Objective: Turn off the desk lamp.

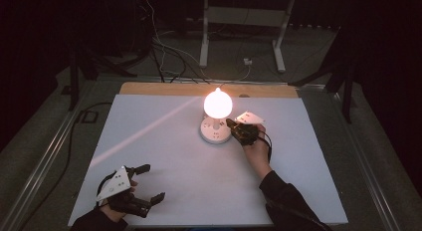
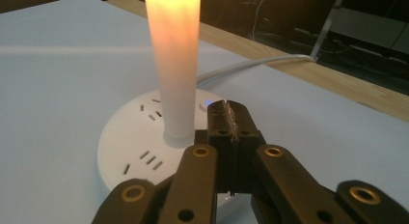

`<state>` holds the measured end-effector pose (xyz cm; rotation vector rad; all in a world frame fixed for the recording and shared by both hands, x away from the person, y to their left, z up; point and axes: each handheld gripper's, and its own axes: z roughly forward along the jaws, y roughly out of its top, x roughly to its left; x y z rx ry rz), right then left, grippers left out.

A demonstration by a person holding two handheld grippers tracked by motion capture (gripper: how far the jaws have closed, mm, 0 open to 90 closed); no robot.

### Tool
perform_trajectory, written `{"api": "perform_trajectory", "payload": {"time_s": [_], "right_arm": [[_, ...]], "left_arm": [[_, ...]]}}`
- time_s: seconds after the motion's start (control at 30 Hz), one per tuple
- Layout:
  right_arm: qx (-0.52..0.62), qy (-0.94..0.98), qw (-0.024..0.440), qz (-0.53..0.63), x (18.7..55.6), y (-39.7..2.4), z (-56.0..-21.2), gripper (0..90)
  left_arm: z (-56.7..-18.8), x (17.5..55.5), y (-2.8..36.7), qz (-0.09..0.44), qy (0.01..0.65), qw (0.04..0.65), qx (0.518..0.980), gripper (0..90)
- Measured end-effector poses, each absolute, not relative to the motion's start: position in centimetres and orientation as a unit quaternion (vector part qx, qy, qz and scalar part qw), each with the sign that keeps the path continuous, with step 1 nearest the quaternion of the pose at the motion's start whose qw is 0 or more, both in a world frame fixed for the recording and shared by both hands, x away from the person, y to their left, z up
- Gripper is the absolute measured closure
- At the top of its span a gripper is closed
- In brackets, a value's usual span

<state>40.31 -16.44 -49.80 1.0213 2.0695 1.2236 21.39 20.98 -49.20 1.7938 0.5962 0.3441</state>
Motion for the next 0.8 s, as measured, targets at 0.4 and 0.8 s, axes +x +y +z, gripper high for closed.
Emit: {"api": "perform_trajectory", "payload": {"time_s": [0.4,0.8], "right_arm": [[0.381,0.778,0.253,0.431,40.6,-16.2,-51.1,89.9],[0.373,0.786,0.255,0.421,40.6,-15.9,-51.9,90.0]], "left_arm": [[-49.2,21.4,21.0,0.147,0.253,0.573,0.766,0.5],[-49.2,21.3,21.0,0.148,0.253,0.573,0.765,0.6]]}}
